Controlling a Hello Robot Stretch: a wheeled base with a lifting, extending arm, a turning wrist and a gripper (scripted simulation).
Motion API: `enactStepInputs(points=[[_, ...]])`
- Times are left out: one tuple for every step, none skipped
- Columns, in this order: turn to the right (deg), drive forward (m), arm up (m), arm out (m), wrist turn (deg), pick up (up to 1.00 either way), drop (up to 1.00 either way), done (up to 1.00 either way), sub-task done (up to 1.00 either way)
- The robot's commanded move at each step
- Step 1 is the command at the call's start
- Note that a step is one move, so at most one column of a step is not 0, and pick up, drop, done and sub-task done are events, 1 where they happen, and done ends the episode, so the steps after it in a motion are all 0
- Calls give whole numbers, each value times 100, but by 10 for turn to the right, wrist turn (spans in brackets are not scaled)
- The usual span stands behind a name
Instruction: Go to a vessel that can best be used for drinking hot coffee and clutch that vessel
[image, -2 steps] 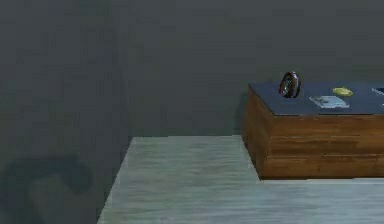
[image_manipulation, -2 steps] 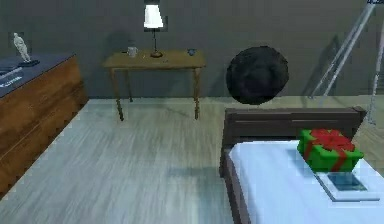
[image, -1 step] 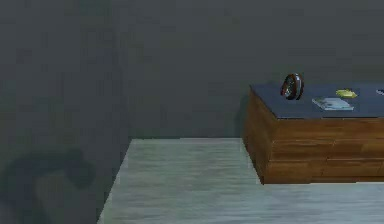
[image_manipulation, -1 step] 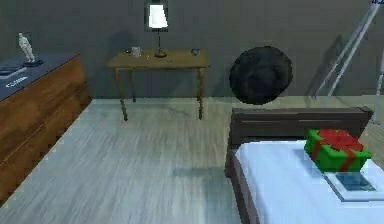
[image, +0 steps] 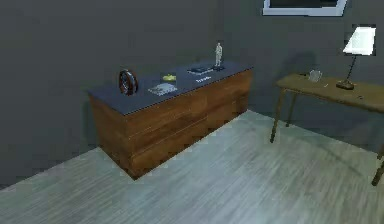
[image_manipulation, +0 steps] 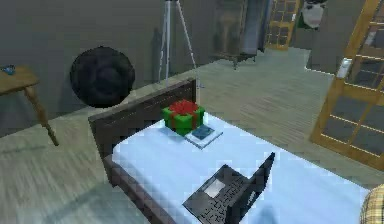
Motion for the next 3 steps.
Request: enactStepInputs(points=[[450, 0, 0, 0, 0, 0, 0, 0, 0], [0, 100, 0, 0, 0, 0, 0, 0, 0], [0, 65, 0, 0, 0, 0, 0, 0, 0]])
